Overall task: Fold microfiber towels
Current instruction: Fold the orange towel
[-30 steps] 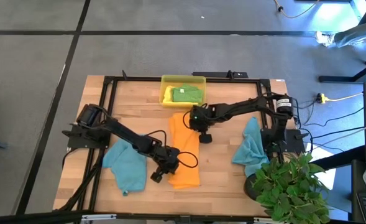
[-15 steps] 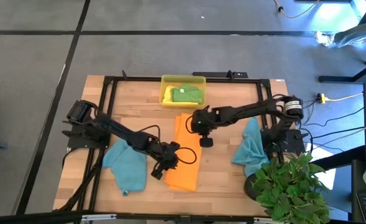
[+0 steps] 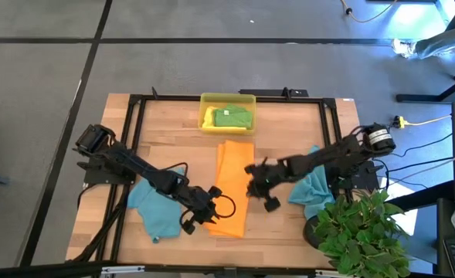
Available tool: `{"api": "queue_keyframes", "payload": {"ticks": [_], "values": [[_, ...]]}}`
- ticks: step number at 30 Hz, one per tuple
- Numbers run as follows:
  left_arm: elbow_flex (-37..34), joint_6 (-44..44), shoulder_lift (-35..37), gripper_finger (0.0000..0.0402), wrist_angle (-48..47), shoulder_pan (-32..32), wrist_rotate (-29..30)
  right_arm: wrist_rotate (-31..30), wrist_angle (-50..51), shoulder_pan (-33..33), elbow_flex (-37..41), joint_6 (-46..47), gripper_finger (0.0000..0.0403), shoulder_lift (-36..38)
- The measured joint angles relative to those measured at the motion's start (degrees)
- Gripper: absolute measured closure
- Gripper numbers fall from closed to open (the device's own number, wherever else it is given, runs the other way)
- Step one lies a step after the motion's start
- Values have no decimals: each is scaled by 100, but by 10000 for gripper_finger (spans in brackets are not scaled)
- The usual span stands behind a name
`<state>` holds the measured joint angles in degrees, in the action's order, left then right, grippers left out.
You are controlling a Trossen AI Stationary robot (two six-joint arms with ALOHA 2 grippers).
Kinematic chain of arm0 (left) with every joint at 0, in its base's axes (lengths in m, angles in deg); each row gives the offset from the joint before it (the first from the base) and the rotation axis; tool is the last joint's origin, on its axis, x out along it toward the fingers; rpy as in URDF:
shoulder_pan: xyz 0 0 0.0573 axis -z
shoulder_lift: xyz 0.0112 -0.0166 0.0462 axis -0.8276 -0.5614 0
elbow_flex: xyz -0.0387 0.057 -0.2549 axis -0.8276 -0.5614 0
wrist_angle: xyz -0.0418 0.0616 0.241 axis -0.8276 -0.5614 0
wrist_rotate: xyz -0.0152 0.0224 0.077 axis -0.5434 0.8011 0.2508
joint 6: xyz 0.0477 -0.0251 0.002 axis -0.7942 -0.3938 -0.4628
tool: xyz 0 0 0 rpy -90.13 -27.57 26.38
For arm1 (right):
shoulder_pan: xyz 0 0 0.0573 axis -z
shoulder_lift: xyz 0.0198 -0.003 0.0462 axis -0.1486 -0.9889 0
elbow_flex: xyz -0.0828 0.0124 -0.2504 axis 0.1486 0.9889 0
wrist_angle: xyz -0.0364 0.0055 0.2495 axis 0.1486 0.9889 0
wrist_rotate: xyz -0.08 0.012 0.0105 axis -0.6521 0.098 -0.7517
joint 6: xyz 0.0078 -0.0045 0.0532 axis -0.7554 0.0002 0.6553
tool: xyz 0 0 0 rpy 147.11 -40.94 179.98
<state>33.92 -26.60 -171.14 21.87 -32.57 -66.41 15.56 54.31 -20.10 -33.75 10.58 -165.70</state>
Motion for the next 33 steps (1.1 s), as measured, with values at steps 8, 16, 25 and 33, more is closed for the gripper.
{"api": "queue_keyframes", "payload": {"ticks": [8, 16, 25, 33], "values": [[-306, 431, -2, 333, 667, 151, 361, -686, -1529, -1045, 557, -42, 259, 2], [-510, 547, -2, 333, 1327, 210, 447, -1411, -2498, -1679, 605, -513, 151, -408], [-515, 669, -2, 333, 1433, 206, 487, -1771, -2696, -1889, 260, -924, 150, -1240], [-515, 652, -2, 333, 1471, 196, 571, -1726, -2700, -2063, -94, -1222, 151, -1748]]}}
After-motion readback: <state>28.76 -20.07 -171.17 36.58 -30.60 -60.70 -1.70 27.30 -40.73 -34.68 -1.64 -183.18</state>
